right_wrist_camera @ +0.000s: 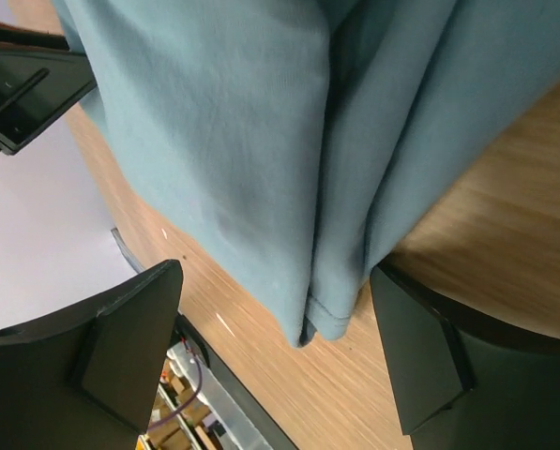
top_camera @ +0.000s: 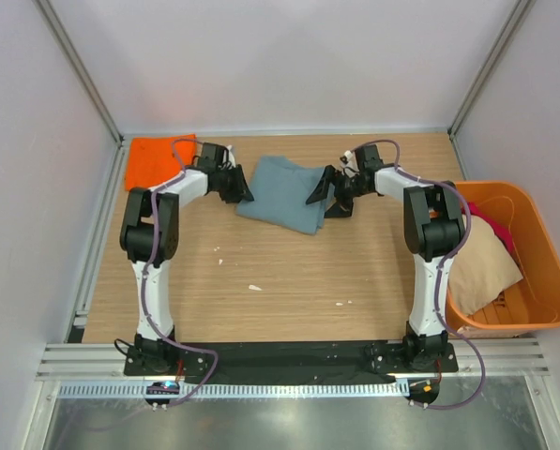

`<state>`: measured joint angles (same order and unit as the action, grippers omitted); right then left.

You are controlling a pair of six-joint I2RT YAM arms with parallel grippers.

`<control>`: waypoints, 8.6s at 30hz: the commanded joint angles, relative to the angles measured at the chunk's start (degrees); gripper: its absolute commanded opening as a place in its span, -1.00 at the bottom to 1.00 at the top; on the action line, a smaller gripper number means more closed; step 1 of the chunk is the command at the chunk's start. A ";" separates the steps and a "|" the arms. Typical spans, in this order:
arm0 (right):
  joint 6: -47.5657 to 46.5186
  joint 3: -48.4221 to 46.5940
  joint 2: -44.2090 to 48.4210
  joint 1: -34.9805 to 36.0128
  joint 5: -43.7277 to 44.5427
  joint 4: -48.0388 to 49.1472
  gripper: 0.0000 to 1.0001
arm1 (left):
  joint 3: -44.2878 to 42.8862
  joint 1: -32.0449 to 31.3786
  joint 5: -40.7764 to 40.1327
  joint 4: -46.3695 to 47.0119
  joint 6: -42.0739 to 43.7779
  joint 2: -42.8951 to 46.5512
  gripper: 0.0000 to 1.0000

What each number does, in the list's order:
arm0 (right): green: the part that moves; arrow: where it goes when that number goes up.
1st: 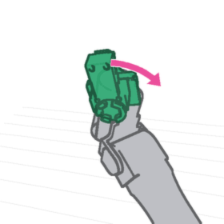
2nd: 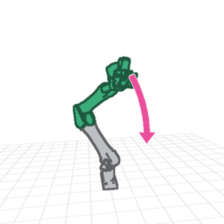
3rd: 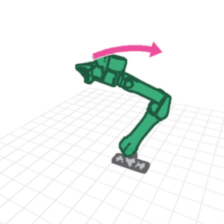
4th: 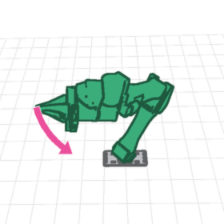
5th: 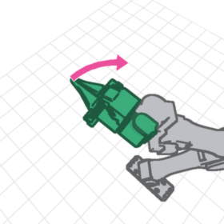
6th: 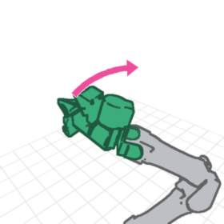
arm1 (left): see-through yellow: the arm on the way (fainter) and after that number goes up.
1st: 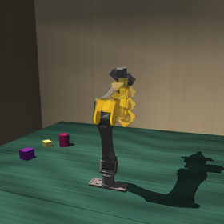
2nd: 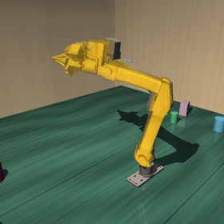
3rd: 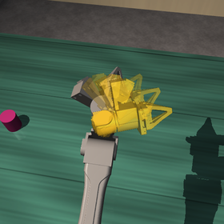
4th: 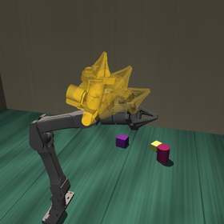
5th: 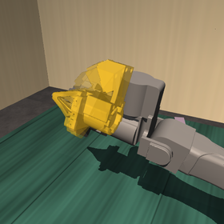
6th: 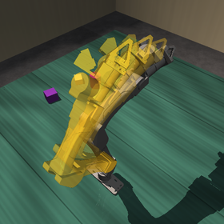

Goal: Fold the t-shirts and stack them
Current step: Fold the tshirt

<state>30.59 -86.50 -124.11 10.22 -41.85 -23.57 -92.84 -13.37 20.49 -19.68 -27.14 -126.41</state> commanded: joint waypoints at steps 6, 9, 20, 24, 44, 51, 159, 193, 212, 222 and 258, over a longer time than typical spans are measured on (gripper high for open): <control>-6.85 11.16 8.00 4.89 2.65 -3.93 0.75 | 26.62 -1.48 1.48 3.16 -10.48 23.70 -0.62; -6.42 19.94 16.51 6.92 1.33 -3.59 0.75 | 35.60 -2.28 -0.71 -1.40 -11.71 32.42 -0.59; -8.52 14.48 22.27 6.30 8.44 -7.98 0.54 | 34.13 3.42 -4.86 -13.65 -7.31 47.76 0.02; -8.53 2.41 12.60 5.69 8.63 -9.04 -0.13 | 31.24 4.22 -3.97 -10.03 -8.37 43.01 -0.24; 7.99 -11.41 -6.58 5.34 -0.25 8.71 -0.25 | 22.70 5.81 -2.30 -0.27 -15.05 25.69 -0.31; 10.63 -11.50 -7.20 5.34 -0.96 11.26 -0.26 | 22.61 5.89 -2.12 -0.09 -15.14 24.72 -0.31; 0.35 14.49 7.99 4.02 -2.45 11.79 -0.03 | 42.64 1.94 7.54 16.96 -21.55 26.74 -0.19; -13.81 2.74 8.90 9.12 6.52 -5.96 0.08 | 33.25 6.25 -2.13 -10.56 -3.01 37.03 -0.20; -11.96 -1.04 3.09 12.37 6.78 -5.17 0.13 | 31.14 6.86 -1.68 -6.51 -4.06 28.68 -0.23; -11.61 -3.15 1.07 13.51 7.83 -5.08 -0.27 | 29.12 6.86 -1.07 -5.02 -5.30 26.04 -0.59; 6.41 16.54 44.58 19.05 13.46 -9.48 -0.98 | 28.16 4.14 0.52 -24.17 -8.37 59.27 -1.00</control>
<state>35.22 -68.34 -80.88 29.15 -29.02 -33.10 -59.61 -8.99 21.58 -43.31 -35.57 -66.13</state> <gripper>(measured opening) 0.055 0.012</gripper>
